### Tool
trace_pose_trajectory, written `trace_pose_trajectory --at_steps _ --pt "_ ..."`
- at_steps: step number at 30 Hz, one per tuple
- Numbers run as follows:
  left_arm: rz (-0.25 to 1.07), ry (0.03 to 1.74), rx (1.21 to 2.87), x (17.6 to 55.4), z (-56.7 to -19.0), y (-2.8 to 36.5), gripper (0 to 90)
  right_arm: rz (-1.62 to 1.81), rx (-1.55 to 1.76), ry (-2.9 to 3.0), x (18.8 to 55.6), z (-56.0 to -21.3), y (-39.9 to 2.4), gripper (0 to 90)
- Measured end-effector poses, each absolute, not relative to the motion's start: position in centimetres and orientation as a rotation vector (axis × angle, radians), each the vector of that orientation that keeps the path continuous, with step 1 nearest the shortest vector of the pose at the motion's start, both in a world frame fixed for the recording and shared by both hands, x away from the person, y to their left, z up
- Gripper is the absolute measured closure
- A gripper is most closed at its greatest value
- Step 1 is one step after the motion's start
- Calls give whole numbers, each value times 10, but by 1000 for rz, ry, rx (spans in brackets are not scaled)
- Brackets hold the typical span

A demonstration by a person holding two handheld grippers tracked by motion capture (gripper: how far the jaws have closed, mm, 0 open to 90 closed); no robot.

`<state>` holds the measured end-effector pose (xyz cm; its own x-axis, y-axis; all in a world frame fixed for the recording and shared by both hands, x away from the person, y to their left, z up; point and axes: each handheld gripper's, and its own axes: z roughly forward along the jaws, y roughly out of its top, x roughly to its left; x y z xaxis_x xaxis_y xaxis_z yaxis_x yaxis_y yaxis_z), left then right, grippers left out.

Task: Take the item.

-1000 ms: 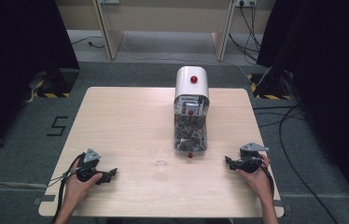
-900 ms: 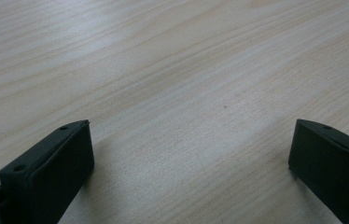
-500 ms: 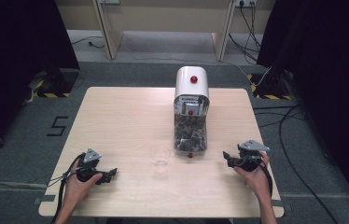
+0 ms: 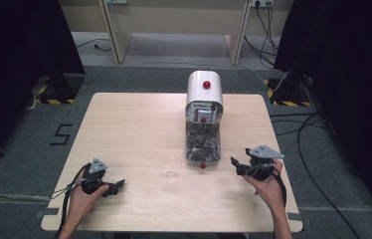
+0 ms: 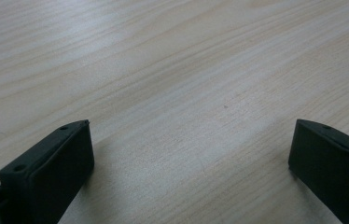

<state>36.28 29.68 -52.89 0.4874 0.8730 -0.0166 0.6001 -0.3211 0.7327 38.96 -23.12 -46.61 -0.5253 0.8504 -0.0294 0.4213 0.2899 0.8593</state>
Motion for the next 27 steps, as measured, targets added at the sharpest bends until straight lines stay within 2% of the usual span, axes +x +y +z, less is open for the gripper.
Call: trace_pose_trajectory --at_steps 16,27 --pt "508 1210 2044 363 -529 297 0 1253 1008 2085 395 -442 -198 384" --pt "508 1210 2045 363 -529 297 0 1241 973 2127 404 -450 -184 431"
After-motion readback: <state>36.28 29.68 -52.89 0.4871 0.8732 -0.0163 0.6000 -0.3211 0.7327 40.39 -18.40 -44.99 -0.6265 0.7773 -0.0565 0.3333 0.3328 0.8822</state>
